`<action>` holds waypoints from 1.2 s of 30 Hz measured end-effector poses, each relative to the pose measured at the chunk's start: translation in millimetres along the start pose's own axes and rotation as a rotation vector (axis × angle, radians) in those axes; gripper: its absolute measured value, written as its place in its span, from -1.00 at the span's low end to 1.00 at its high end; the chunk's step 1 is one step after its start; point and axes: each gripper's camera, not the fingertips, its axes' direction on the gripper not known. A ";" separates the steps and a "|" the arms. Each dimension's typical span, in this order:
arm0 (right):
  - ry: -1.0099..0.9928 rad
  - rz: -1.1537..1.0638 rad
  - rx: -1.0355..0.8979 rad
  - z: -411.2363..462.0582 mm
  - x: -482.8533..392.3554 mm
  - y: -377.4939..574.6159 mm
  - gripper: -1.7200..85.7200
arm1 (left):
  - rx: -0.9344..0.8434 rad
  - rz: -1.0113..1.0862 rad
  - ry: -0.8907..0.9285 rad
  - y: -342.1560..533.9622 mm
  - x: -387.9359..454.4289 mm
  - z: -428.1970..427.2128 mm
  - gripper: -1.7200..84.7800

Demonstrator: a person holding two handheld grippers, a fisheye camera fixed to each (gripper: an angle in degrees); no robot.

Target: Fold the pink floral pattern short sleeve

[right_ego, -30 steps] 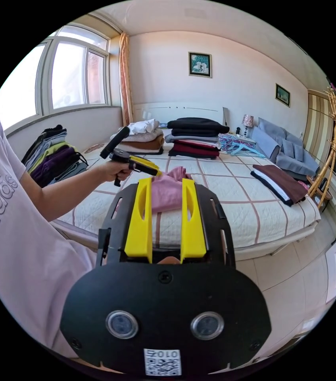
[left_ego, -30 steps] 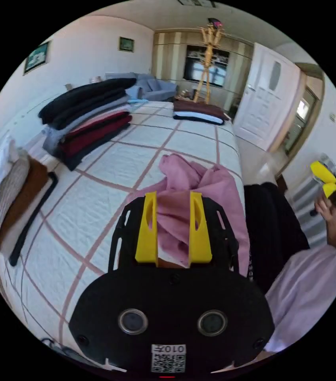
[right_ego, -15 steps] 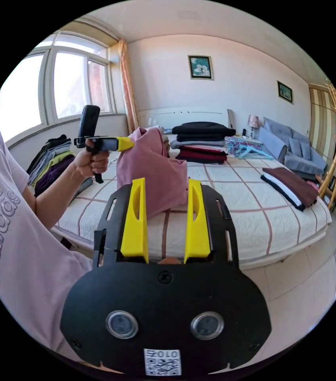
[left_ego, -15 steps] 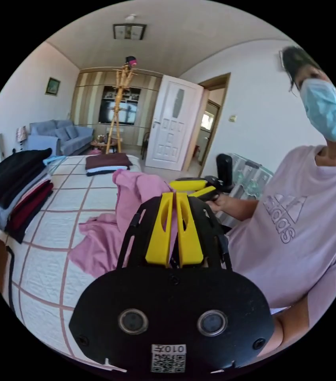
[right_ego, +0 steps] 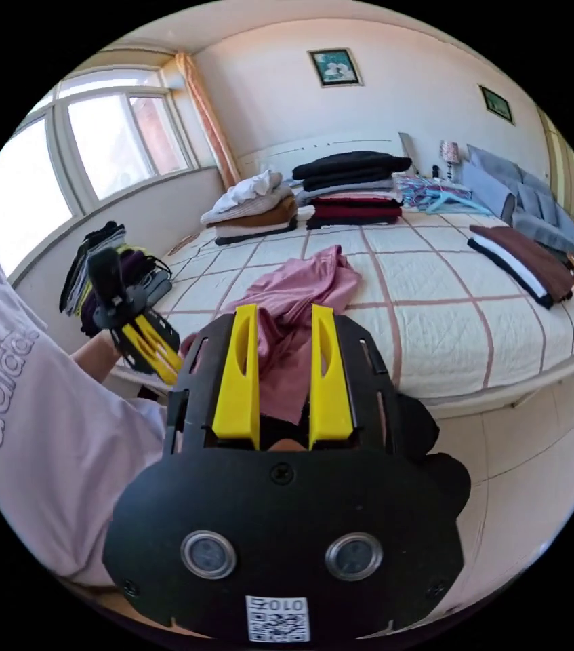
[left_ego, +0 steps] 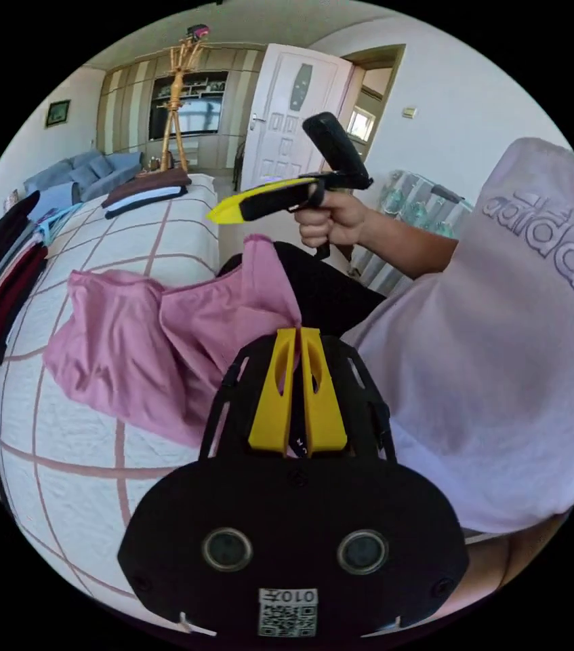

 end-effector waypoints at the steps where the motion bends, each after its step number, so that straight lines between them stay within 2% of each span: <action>1: -0.028 0.042 -0.030 8.4 4.9 -6.2 -0.66 | -0.012 0.020 0.013 -4.0 4.3 8.4 -0.96; 6: -0.115 0.128 -0.158 49.3 9.6 -13.5 -0.64 | -0.113 0.148 0.093 -23.5 43.8 57.6 -0.95; 10: -0.029 0.069 -0.278 77.9 -6.8 -9.1 -0.66 | -0.056 0.078 0.085 -9.4 42.5 43.8 -0.91; 14: 0.060 -0.032 -0.382 102.1 -26.6 -6.0 -0.83 | 0.007 -0.087 -0.173 9.6 21.8 4.6 -0.81; 16: 0.078 -0.081 -0.335 91.0 -45.0 -14.0 -0.90 | 0.023 -0.181 -0.213 14.9 5.6 -8.0 -0.77; 18: 0.101 -0.105 -0.288 75.1 -58.8 -23.3 -0.91 | 0.059 -0.303 -0.150 20.1 -16.5 -17.6 -0.72; 20: 0.158 -0.169 -0.277 61.6 -76.6 -31.0 -0.92 | 0.084 -0.303 -0.153 19.7 -17.2 -20.2 -0.70; 22: 0.157 -0.276 -0.259 41.9 -102.0 -35.8 -0.92 | 0.027 -0.220 -0.242 10.8 -3.7 -14.5 -0.68; 24: 0.028 -0.340 -0.229 23.9 -118.4 -39.0 -0.92 | -0.043 -0.018 -0.384 -3.8 29.1 -0.7 -0.66; 27: -0.143 -0.376 -0.133 -0.8 -135.4 -45.5 -0.91 | -0.114 0.183 -0.378 -18.3 63.2 23.0 -0.72; 29: -0.204 -0.402 -0.093 -10.8 -142.2 -50.2 -0.89 | -0.132 0.194 -0.410 -22.2 71.3 34.0 -0.82; 31: -0.202 -0.460 -0.076 -18.9 -145.4 -52.7 -0.86 | -0.112 0.134 -0.547 -19.9 71.3 33.1 -0.90; 32: -0.185 -0.451 -0.066 -20.3 -142.1 -53.2 -0.85 | -0.105 0.101 -0.589 -16.0 66.9 25.8 -0.93; 34: -0.158 -0.335 -0.031 -23.6 -114.8 -56.0 -0.82 | -0.063 0.026 -0.556 -5.6 53.5 2.3 -0.93; 36: -0.135 -0.219 -0.024 -20.1 -88.8 -57.8 -0.80 | 0.070 -0.066 -0.480 21.2 38.9 -43.6 -0.92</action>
